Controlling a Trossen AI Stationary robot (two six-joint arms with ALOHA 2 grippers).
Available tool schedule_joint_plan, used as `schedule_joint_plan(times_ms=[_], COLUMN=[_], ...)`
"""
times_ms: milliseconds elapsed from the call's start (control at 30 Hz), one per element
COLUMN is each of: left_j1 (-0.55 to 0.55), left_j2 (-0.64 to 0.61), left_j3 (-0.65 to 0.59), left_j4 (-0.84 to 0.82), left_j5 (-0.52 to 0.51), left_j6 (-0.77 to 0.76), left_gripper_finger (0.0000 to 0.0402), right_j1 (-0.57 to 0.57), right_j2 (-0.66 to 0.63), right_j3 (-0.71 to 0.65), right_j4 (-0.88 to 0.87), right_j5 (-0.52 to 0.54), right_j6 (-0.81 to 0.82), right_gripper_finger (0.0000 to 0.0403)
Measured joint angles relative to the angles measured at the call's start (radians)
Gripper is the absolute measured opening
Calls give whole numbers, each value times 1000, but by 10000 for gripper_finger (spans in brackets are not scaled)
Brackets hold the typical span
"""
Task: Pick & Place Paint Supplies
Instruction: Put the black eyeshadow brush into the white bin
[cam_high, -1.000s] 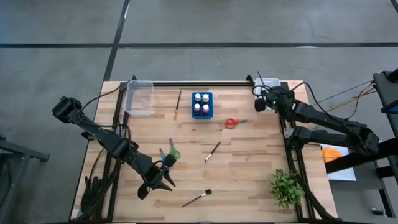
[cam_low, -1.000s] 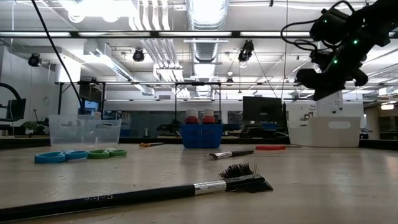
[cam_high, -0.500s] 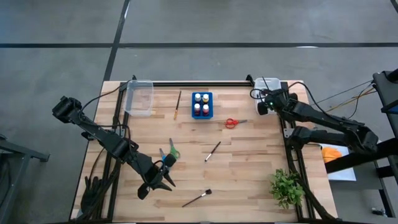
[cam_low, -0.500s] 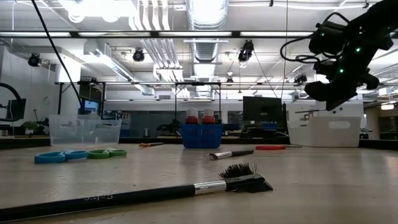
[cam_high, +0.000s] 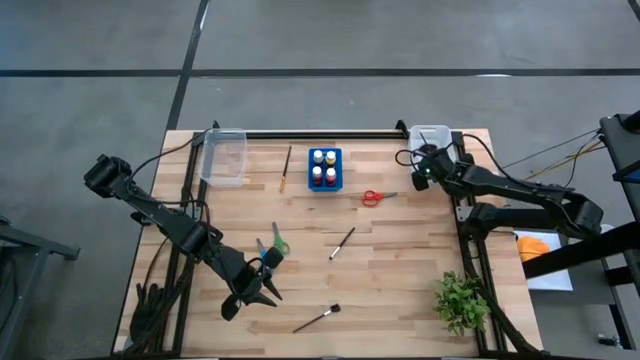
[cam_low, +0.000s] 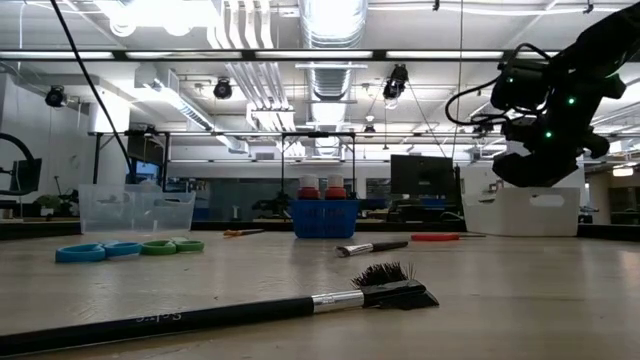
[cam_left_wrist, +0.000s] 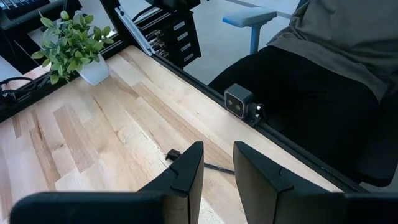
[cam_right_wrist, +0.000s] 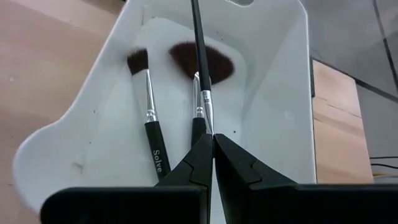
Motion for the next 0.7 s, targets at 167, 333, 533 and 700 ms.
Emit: schedule_joint_plan(times_ms=[167, 333, 533, 700], left_j1=[0, 0, 0, 0], left_j2=[0, 0, 0, 0], left_j3=[0, 0, 0, 0], left_j4=[0, 0, 0, 0], left_j5=[0, 0, 0, 0], left_j6=[0, 0, 0, 0], left_gripper_finger=[95, 95, 95, 95], right_j1=[0, 0, 0, 1], right_j2=[-2, -2, -2, -2], right_j3=[-5, -5, -5, -6], right_j4=[-2, 8, 21, 37], right_j5=[-2, -2, -2, 12], right_j6=[-7, -15, -20, -20], right_gripper_finger=[11, 11, 11, 11])
